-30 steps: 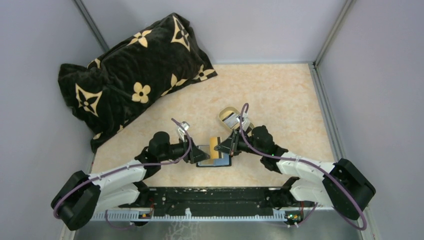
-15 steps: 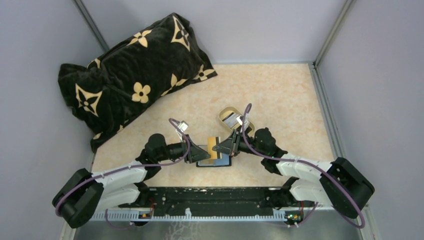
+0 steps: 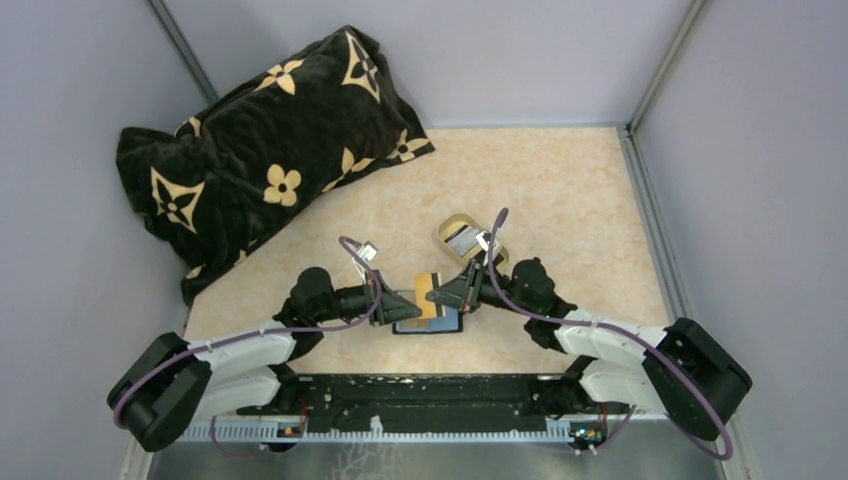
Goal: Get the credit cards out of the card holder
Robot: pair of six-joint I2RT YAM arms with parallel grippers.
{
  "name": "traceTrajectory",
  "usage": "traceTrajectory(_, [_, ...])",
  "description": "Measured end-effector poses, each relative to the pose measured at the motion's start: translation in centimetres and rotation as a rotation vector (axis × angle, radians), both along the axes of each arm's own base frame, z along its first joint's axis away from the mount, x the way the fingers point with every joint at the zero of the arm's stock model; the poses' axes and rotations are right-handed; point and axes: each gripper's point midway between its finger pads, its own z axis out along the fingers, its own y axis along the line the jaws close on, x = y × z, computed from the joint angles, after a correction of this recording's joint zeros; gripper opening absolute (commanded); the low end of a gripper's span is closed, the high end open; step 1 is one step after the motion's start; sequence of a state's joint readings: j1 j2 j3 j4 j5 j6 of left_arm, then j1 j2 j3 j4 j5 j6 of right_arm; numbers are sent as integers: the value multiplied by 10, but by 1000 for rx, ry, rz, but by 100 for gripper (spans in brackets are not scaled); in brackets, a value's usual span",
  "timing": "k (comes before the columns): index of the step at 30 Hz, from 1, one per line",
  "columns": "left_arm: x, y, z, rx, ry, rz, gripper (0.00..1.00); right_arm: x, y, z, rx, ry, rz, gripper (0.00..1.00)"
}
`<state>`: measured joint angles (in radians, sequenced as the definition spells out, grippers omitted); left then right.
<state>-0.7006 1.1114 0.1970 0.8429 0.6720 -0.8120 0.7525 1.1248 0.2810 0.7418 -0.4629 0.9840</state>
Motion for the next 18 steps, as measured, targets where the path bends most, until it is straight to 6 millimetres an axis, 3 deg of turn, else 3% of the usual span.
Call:
traceTrajectory(8, [3, 4, 19, -40, -52, 40, 0, -1, -4, 17, 45, -42, -20, 0])
traceTrajectory(18, [13, 8, 19, -21, -55, 78, 0, -4, -12, 11, 24, -28, -46, 0])
